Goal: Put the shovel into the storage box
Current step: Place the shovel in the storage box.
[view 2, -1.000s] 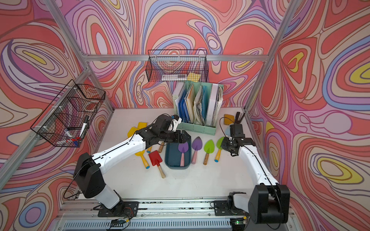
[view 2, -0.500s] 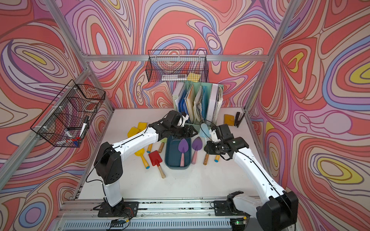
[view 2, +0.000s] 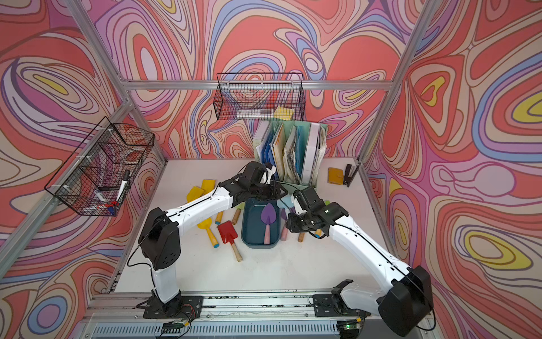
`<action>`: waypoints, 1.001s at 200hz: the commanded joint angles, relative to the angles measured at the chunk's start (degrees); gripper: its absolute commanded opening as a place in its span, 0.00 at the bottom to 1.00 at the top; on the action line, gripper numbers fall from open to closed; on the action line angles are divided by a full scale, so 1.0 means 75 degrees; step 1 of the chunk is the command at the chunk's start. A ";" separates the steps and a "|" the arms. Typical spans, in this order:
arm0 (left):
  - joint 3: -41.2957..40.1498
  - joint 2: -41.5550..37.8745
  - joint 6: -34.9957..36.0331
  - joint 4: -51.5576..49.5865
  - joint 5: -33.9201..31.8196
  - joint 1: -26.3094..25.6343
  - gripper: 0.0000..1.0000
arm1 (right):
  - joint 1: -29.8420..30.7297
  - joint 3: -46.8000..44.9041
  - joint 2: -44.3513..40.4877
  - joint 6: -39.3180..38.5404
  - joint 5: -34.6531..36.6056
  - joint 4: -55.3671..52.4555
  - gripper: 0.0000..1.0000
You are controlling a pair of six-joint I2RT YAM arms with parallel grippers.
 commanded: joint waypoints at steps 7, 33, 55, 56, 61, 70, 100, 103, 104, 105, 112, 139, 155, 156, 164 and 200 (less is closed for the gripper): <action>-0.0247 -0.0173 0.0000 0.0176 -0.0101 -0.0047 0.38 | 0.0087 0.0294 0.0097 0.0109 0.0184 0.0332 0.00; -0.0389 -0.0267 0.0000 0.0179 -0.0084 -0.0042 0.34 | 0.0072 0.0316 0.0136 0.0135 0.0221 0.0416 0.00; -0.0489 -0.0327 -0.0019 0.0211 -0.0031 -0.0049 0.25 | 0.0081 0.0342 0.0200 0.0151 0.0269 0.0484 0.00; -0.0493 -0.0326 -0.0021 0.0211 -0.0031 -0.0049 0.25 | 0.0081 0.0343 0.0202 0.0153 0.0274 0.0490 0.00; -0.0514 -0.0349 -0.0023 0.0222 -0.0019 -0.0038 0.24 | 0.0081 0.0360 0.0217 0.0156 0.0272 0.0500 0.00; -0.0540 -0.0370 -0.0024 0.0223 -0.0021 -0.0047 0.22 | 0.0081 0.0375 0.0249 0.0156 0.0273 0.0512 0.00; -0.0590 -0.0423 0.0000 0.0211 -0.0071 -0.0046 0.14 | 0.0081 0.0390 0.0310 0.0163 0.0244 0.0566 0.00; -0.0590 -0.0423 0.0000 0.0205 -0.0066 -0.0039 0.14 | 0.0087 0.0406 0.0327 0.0162 0.0244 0.0561 0.00; -0.0590 -0.0421 0.0000 0.0208 -0.0065 -0.0038 0.13 | 0.0090 0.0404 0.0324 0.0165 0.0244 0.0564 0.00; -0.0590 -0.0421 0.0000 0.0209 -0.0065 -0.0037 0.13 | 0.0091 0.0402 0.0322 0.0166 0.0249 0.0565 0.00; -0.0600 -0.0420 0.0000 0.0203 -0.0065 -0.0042 0.10 | 0.0082 0.0407 0.0344 0.0167 0.0245 0.0569 0.00; -0.0591 -0.0396 0.0002 0.0202 -0.0040 -0.0039 0.00 | 0.0092 0.0390 0.0355 0.0174 0.0249 0.0579 0.00; -0.0614 -0.0385 0.0017 0.0205 -0.0024 -0.0047 0.00 | 0.0091 0.0390 0.0356 0.0187 0.0289 0.0590 0.00; -0.0614 -0.0385 0.0014 0.0202 -0.0021 -0.0042 0.00 | 0.0092 0.0390 0.0356 0.0189 0.0290 0.0590 0.00; -0.0634 -0.0385 0.0012 0.0199 -0.0028 -0.0043 0.00 | 0.0092 0.0390 0.0350 0.0190 0.0302 0.0588 0.00; -0.0684 -0.0409 0.0146 0.0086 -0.0183 -0.0042 0.00 | 0.0086 0.0412 0.0354 0.0202 0.0311 0.0603 0.41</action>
